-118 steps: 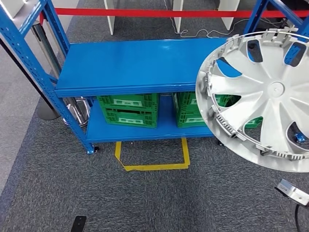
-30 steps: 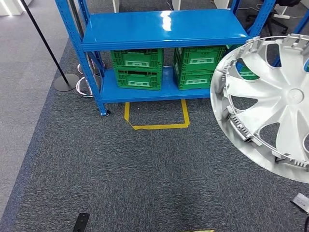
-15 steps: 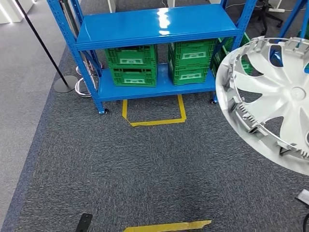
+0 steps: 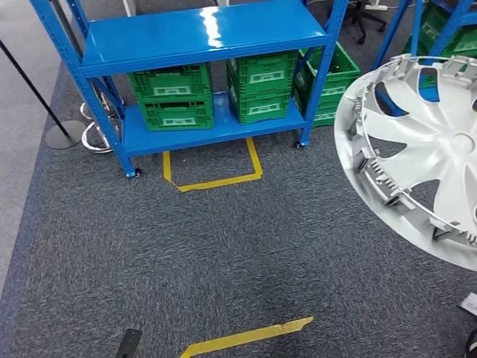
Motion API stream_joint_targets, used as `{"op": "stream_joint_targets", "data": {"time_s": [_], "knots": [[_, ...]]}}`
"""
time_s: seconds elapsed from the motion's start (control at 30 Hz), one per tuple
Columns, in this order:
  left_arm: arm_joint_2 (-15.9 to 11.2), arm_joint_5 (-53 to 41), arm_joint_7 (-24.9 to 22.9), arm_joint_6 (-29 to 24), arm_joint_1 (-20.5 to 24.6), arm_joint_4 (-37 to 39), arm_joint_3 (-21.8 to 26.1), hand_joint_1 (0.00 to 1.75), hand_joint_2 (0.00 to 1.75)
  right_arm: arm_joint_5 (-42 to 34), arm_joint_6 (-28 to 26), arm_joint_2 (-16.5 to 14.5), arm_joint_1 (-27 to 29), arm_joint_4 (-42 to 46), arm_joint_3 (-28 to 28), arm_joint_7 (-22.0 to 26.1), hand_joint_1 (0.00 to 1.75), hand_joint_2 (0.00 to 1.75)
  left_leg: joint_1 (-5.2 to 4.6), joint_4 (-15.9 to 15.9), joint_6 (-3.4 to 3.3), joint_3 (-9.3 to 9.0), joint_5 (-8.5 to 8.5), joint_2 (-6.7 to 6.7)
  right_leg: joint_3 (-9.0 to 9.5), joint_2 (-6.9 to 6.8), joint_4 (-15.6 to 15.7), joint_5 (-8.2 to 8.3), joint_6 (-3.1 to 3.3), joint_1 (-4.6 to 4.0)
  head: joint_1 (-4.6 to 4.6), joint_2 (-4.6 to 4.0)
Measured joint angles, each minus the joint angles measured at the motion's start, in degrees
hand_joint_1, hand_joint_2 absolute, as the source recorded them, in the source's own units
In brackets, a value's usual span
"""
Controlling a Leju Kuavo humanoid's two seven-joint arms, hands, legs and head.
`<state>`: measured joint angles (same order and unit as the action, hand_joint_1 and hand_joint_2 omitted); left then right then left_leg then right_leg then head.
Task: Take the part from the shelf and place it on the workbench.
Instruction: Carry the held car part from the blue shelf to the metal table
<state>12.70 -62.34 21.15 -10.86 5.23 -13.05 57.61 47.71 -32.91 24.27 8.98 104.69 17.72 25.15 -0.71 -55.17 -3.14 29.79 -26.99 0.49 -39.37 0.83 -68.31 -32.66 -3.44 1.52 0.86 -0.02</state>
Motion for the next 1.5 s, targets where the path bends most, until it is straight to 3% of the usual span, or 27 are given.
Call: {"op": "stream_joint_targets", "data": {"time_s": [0.07,0.1,0.17,0.23,0.27,0.33,0.37,0.43,0.5,0.57,0.6,0.63,0.67,0.73,0.8,0.87,0.93,1.03,1.07,1.1,1.13,1.2,1.27,1.3,1.37,1.43,1.5], "knots": [[0.05,0.01,0.0,0.02,-0.13,0.0,0.0,0.0,1.75,0.02,0.03,-0.07,0.07,0.0,-0.08,0.03,1.75,1.75,0.0,-0.39,0.07,0.49,0.03,1.66,-0.86,-0.49,-3.84,-1.16,-0.5,0.13,0.01,0.0],[0.1,0.01,-0.01,0.02,-0.11,0.0,-0.01,0.0,1.75,0.02,0.06,-0.08,0.1,0.0,-0.1,0.05,1.75,1.75,0.06,-0.71,0.16,0.74,0.0,2.42,0.28,-0.77,-2.58,-0.24,-0.75,0.21,-0.01,-0.01],[0.18,0.01,0.0,0.02,0.01,0.0,-0.02,0.0,1.75,0.03,0.11,-0.09,0.07,0.01,-0.08,0.11,1.75,1.75,0.21,-1.59,0.59,1.24,-0.27,3.76,4.82,-2.48,4.73,2.48,-1.16,0.27,-0.02,-0.01],[0.16,0.01,0.01,0.0,0.1,0.0,-0.03,0.0,1.75,0.02,0.25,-0.19,0.0,0.08,0.03,0.27,1.75,1.75,0.04,-2.59,1.25,1.69,-0.61,4.73,7.81,-3.9,9.93,3.66,-0.7,0.06,-0.05,-0.01],[0.14,0.02,0.01,-0.02,0.1,0.0,-0.03,0.0,1.75,0.02,0.34,-0.28,0.02,0.11,0.1,0.39,1.75,1.75,-0.09,-2.9,1.53,1.81,-0.66,5.14,7.99,-3.95,10.39,3.47,-0.2,-0.12,-0.05,0.0],[0.11,0.02,0.01,-0.03,0.09,0.0,-0.03,0.0,1.75,0.08,0.51,-0.46,0.15,0.17,0.25,0.58,1.75,1.75,-0.11,-3.19,1.95,1.92,-0.66,5.98,7.63,-2.76,10.08,3.91,0.91,-0.17,-0.03,0.0],[0.09,0.02,0.01,-0.02,0.1,0.0,-0.03,0.0,1.75,0.22,0.53,-0.52,0.22,0.18,0.29,0.72,1.75,1.75,0.01,-3.56,2.24,2.03,-1.06,5.58,7.43,-2.33,10.06,4.1,1.31,-0.11,-0.01,0.0],[0.03,0.02,0.01,-0.03,0.11,0.0,-0.04,0.0,1.75,1.4,0.45,-0.56,0.21,0.2,0.28,0.99,1.75,1.75,0.33,-6.83,2.83,3.25,-3.67,3.11,7.11,-1.62,10.15,4.55,2.08,0.07,0.06,-0.01],[-0.14,0.02,0.01,0.01,0.01,0.0,-0.04,0.0,1.75,3.21,0.36,-0.6,0.12,0.2,0.14,1.16,1.75,1.75,0.53,-14.18,3.17,6.15,-7.78,0.59,6.7,-0.98,10.13,4.87,2.58,0.01,0.1,-0.01],[-0.31,0.02,0.01,0.2,-0.18,0.0,-0.04,0.0,1.75,4.17,0.35,-0.7,0.09,0.13,-0.15,1.13,1.75,1.75,0.53,-19.31,3.08,8.16,-9.41,0.0,6.34,-0.28,10.1,5.13,2.86,-0.22,0.1,-0.01],[-0.36,0.02,0.01,0.32,-0.24,0.0,-0.03,0.0,1.75,4.3,0.36,-0.77,0.09,0.07,-0.34,1.09,1.75,1.75,0.5,-18.79,2.84,7.79,-8.51,-0.08,6.25,0.02,10.1,5.23,2.9,-0.35,0.09,-0.01],[-0.4,0.02,0.01,0.42,-0.25,0.0,-0.03,0.0,1.75,4.34,0.36,-0.83,0.06,0.03,-0.54,1.05,1.75,1.75,0.43,-16.06,2.46,6.41,-6.65,-0.18,6.21,0.3,10.09,5.33,2.89,-0.48,0.09,-0.01],[-0.5,0.02,0.01,0.46,-0.24,0.0,-0.03,0.0,1.75,4.34,0.36,-0.86,-0.02,0.0,-0.72,1.02,1.75,1.75,0.3,-12.01,1.93,4.45,-4.49,-0.41,6.2,0.52,10.1,5.42,2.85,-0.57,0.08,-0.01],[-0.71,0.02,0.04,0.48,-0.17,0.0,-0.04,0.0,1.75,4.32,0.36,-0.91,-0.24,-0.02,-1.02,0.99,1.75,1.75,0.04,-5.26,1.01,1.18,-1.96,-1.07,5.94,0.95,10.09,5.69,2.55,-0.66,0.05,-0.01],[-0.83,0.02,0.18,0.48,-0.16,0.0,-0.05,0.0,1.75,4.1,0.36,-1.03,-0.34,-0.02,-1.21,0.76,1.75,1.75,-0.15,-3.25,0.77,0.44,-1.76,-1.28,5.48,1.39,10.13,6.15,1.92,-0.53,0.04,-0.01],[-0.78,0.02,0.29,0.47,-0.17,0.0,-0.06,0.0,1.75,3.62,0.34,-1.09,-0.04,0.03,-1.16,0.37,1.75,1.75,-0.06,-2.49,0.8,0.59,-1.21,-0.64,5.03,1.67,10.19,6.41,1.22,-0.47,0.03,-0.01],[-0.77,0.02,0.28,0.45,-0.12,0.0,-0.05,0.0,1.75,3.18,0.32,-1.09,0.23,0.13,-1.01,0.11,1.75,1.75,0.22,-1.59,0.49,0.69,-0.46,0.33,3.71,0.98,8.08,4.63,0.75,-0.5,-0.21,-0.01],[-0.76,0.02,0.27,0.45,-0.21,0.0,-0.04,0.0,1.75,2.93,0.32,-1.14,0.35,0.17,-0.98,0.01,1.75,1.75,0.2,-1.34,0.13,1.23,-0.04,2.06,-0.61,-0.27,-2.23,-0.88,0.12,-0.33,-0.5,-0.01],[-0.75,0.02,0.27,0.45,-0.25,0.0,-0.04,0.0,1.75,2.91,0.32,-1.16,0.5,0.17,-1.01,0.01,1.75,1.75,0.16,-1.39,0.13,1.38,0.0,2.72,-1.48,-0.39,-4.71,-1.65,-0.09,-0.29,-0.51,-0.01],[-0.74,0.02,0.27,0.46,-0.27,0.0,-0.04,0.0,1.75,2.91,0.32,-1.16,0.65,0.17,-1.03,0.01,1.75,1.75,0.15,-1.45,0.15,1.47,0.02,3.37,-1.29,-0.55,-5.04,-1.31,-0.26,-0.27,-0.51,-0.01],[-0.73,0.02,0.27,0.46,-0.25,0.0,-0.04,0.0,1.75,2.92,0.32,-1.17,0.78,0.17,-1.04,0.01,1.75,1.75,0.17,-1.53,0.22,1.51,0.01,4.0,0.07,-0.9,-3.01,0.03,-0.38,-0.23,-0.5,-0.01],[-0.74,0.02,0.27,0.46,-0.17,0.0,-0.05,0.0,1.75,2.92,0.32,-1.18,0.88,0.21,-1.03,0.01,1.75,1.75,0.03,-1.86,0.57,1.5,-0.18,5.17,4.7,-3.57,5.05,3.17,-0.52,-0.37,-0.54,-0.01],[-0.78,0.02,0.27,0.46,-0.13,0.0,-0.07,0.0,1.75,2.9,0.32,-1.24,0.84,0.29,-1.02,-0.01,1.75,1.75,-0.4,-2.4,1.15,1.62,-0.42,6.18,7.44,-5.82,10.13,4.33,0.2,-0.68,-0.59,-0.01],[-0.81,0.02,0.27,0.46,-0.13,0.0,-0.07,0.0,1.75,2.89,0.32,-1.29,0.9,0.31,-1.02,-0.02,1.75,1.75,-0.6,-2.59,1.38,1.69,-0.47,6.71,7.5,-6.03,10.48,4.15,0.67,-0.86,-0.61,-0.01],[-0.84,0.03,0.27,0.45,-0.11,0.0,-0.06,0.0,1.75,2.9,0.31,-1.36,1.13,0.33,-0.98,-0.03,1.75,1.75,-0.59,-2.94,1.81,1.78,-0.71,7.52,7.09,-4.4,10.33,4.51,1.53,-0.74,-0.59,-0.01],[-0.88,0.03,0.27,0.44,-0.04,0.0,-0.06,0.0,1.75,2.92,0.3,-1.39,1.09,0.33,-0.9,-0.03,1.75,1.75,-0.19,-5.05,2.5,2.47,-2.6,5.01,6.73,-2.91,10.35,4.9,2.21,-0.55,-0.53,-0.01],[-0.89,0.02,0.27,0.44,-0.11,0.0,-0.07,0.0,1.75,2.91,0.3,-1.48,0.9,0.34,-0.88,-0.03,1.75,1.75,0.19,-11.38,2.99,4.92,-6.54,1.3,6.38,-1.41,10.38,5.26,2.77,-0.46,-0.45,-0.01]]}}
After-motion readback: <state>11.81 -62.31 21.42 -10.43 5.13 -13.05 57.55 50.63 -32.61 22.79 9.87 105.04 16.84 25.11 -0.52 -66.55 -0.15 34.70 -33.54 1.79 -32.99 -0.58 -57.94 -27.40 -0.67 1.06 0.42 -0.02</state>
